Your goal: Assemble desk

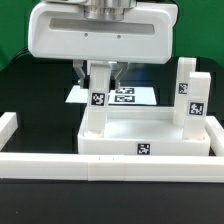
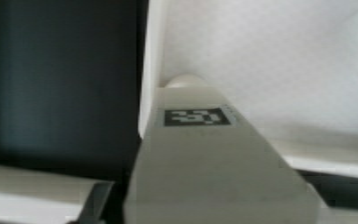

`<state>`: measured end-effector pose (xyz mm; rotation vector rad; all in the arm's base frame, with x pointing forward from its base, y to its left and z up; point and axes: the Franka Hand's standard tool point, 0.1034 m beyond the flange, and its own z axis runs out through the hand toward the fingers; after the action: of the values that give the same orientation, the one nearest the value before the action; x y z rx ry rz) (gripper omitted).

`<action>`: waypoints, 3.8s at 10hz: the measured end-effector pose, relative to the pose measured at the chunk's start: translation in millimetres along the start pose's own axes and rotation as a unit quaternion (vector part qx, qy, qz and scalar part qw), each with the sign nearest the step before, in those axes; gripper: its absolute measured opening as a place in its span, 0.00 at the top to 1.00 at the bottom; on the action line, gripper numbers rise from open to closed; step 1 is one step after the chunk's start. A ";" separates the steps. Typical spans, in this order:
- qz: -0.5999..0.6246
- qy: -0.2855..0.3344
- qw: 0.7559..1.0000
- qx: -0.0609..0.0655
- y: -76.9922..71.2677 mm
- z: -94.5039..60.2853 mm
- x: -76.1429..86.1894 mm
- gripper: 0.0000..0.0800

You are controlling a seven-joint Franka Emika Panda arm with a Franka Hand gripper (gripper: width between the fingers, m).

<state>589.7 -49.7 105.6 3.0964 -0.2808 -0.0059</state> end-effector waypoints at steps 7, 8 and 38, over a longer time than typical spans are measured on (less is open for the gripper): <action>0.320 -0.007 0.947 0.030 3.6 2.7 -0.2 0.63; 0.358 -0.009 0.933 0.030 3.1 2.7 -0.2 0.63; 0.087 0.022 0.995 0.046 -0.3 3.1 5.2 0.40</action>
Offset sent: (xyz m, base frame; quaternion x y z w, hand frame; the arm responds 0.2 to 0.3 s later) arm -0.0138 0.0015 -0.0168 0.0037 -0.0319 0.2733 0.9614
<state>594.8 -50.5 102.4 3.1446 -0.5640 0.0803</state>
